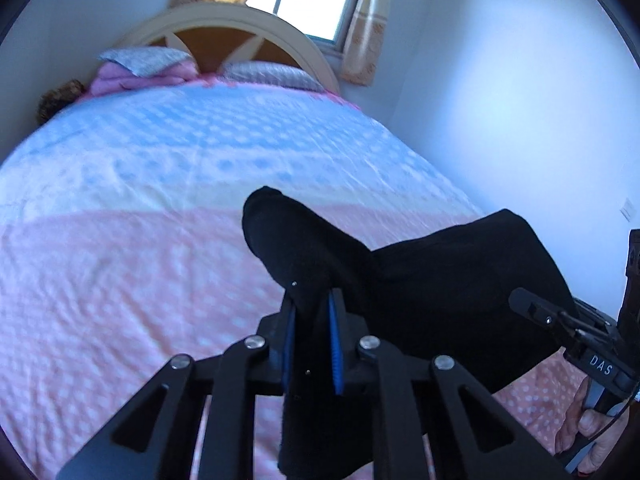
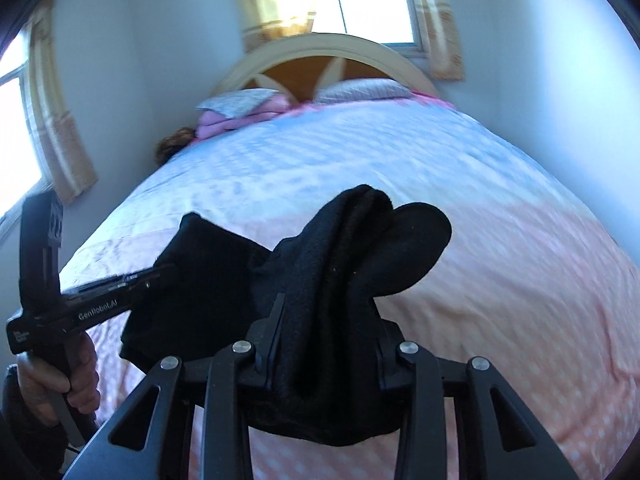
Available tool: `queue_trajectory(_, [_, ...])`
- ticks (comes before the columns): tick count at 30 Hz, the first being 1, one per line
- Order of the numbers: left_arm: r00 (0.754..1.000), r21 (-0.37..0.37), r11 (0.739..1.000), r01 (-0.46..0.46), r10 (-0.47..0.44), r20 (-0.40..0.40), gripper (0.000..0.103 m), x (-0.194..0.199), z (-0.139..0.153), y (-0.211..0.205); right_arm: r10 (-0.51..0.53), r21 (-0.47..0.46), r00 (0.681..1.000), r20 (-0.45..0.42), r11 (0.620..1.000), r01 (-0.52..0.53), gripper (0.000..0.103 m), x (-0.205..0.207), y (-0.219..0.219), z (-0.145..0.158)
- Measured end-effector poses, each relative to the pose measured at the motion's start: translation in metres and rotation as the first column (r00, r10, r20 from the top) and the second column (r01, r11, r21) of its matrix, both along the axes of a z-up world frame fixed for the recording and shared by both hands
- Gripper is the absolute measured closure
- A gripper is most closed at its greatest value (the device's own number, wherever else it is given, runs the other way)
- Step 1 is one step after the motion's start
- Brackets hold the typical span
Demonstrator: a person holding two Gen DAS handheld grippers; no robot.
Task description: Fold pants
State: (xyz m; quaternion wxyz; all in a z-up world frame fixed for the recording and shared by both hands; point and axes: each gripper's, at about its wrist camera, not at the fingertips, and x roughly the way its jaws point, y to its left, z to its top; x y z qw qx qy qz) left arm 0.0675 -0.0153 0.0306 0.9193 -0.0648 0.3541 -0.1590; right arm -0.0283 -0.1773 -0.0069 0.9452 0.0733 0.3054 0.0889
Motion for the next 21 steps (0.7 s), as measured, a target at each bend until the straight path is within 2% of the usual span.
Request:
queue_trajectory(3, [0.995,0.029,0.995,-0.097,0.096,0.034,0.088,0.005,0.012,0.049,0.084,0.045,0.996,0.029,0.995,-0.085,0.067,0.028,0.041,0.010])
queue_trajectory(6, [0.976,0.066,0.975,-0.213,0.210,0.056,0.088,0.011,0.020,0.106,0.188,0.076,0.980,0.059,0.978,-0.192,0.067,0.062,0.100,0.018])
queue_trajectory(9, [0.943,0.119,0.937,-0.329,0.320,0.087,0.088,0.017,0.023,0.162,0.289,0.097,0.954,0.084,0.950,-0.297,0.067,0.099,0.166,0.019])
queue_trajectory(11, [0.921,0.139,0.911,-0.389,0.380,0.091,0.088,0.025,0.018,0.194,0.343,0.145,0.936,0.081,0.925,-0.351,0.067,0.129,0.209,0.008])
queue_trajectory(14, [0.888,0.199,0.866,-0.459,0.454,0.072,0.088,0.043,-0.005,0.239,0.392,0.224,0.918,0.051,0.892,-0.393,0.067,0.168,0.252,-0.017])
queue_trajectory(16, [0.873,0.235,0.844,-0.481,0.486,0.039,0.088,0.055,-0.027,0.258,0.420,0.250,0.908,-0.002,0.879,-0.406,0.067,0.195,0.284,-0.045])
queue_trajectory(18, [0.852,0.247,0.830,-0.499,0.523,-0.038,0.088,0.067,-0.055,0.281,0.439,0.228,0.896,-0.068,0.881,-0.415,0.067,0.217,0.308,-0.072])
queue_trajectory(19, [0.838,0.246,0.826,-0.506,0.539,-0.088,0.087,0.072,-0.073,0.293,0.428,0.195,0.898,-0.105,0.894,-0.404,0.067,0.226,0.318,-0.086])
queue_trajectory(20, [0.829,0.245,0.826,-0.508,0.546,-0.120,0.084,0.074,-0.085,0.301,0.411,0.165,0.903,-0.129,0.906,-0.389,0.063,0.232,0.322,-0.095])
queue_trajectory(21, [0.822,0.242,0.826,-0.509,0.550,-0.149,0.074,0.075,-0.098,0.309,0.406,0.159,0.903,-0.138,0.909,-0.385,0.060,0.238,0.323,-0.104])
